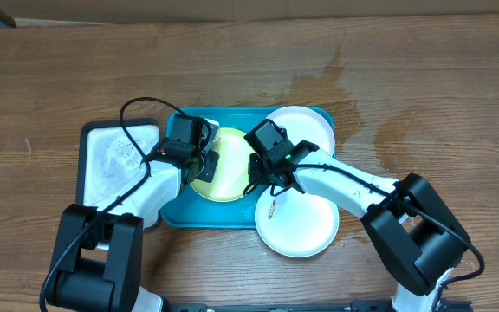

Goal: Clean dirty plates on tray and stack at the side
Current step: 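Scrub the yellow plate surface with the sponge in the left gripper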

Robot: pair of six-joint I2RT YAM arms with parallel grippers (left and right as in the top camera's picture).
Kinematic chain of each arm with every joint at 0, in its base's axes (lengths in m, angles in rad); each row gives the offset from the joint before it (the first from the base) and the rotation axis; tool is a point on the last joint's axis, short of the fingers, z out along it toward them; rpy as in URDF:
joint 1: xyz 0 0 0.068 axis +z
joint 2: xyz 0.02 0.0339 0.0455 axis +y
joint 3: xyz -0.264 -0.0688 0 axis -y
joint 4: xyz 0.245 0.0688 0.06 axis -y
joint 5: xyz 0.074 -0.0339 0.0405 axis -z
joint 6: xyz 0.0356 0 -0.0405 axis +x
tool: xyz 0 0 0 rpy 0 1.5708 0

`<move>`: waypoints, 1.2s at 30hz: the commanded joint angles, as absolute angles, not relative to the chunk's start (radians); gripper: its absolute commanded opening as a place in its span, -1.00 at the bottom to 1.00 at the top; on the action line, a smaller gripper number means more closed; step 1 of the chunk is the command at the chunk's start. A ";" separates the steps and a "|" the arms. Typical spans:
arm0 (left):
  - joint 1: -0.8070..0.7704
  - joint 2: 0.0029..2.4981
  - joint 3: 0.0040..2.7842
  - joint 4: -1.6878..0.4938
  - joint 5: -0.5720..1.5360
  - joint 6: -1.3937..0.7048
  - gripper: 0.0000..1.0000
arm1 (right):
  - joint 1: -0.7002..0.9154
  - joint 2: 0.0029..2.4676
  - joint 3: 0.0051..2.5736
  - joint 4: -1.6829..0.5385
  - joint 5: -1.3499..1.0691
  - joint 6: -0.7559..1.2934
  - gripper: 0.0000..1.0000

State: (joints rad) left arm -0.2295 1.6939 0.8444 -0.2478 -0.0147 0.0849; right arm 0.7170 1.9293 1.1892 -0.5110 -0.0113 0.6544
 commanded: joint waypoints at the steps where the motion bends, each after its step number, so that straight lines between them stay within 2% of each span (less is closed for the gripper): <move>1: -0.222 1.739 0.818 -0.229 -0.062 0.082 -0.92 | 0.725 1.961 1.178 -0.535 -0.021 0.622 -0.93; 36: -0.222 1.779 0.818 0.027 -0.059 0.036 -0.92 | 0.725 1.961 1.178 -0.532 -0.022 0.622 -0.93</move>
State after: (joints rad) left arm -0.2287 1.7527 0.8299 -0.0036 -0.0422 0.0696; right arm 0.7170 1.9293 1.1892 -0.5114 -0.0109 0.6544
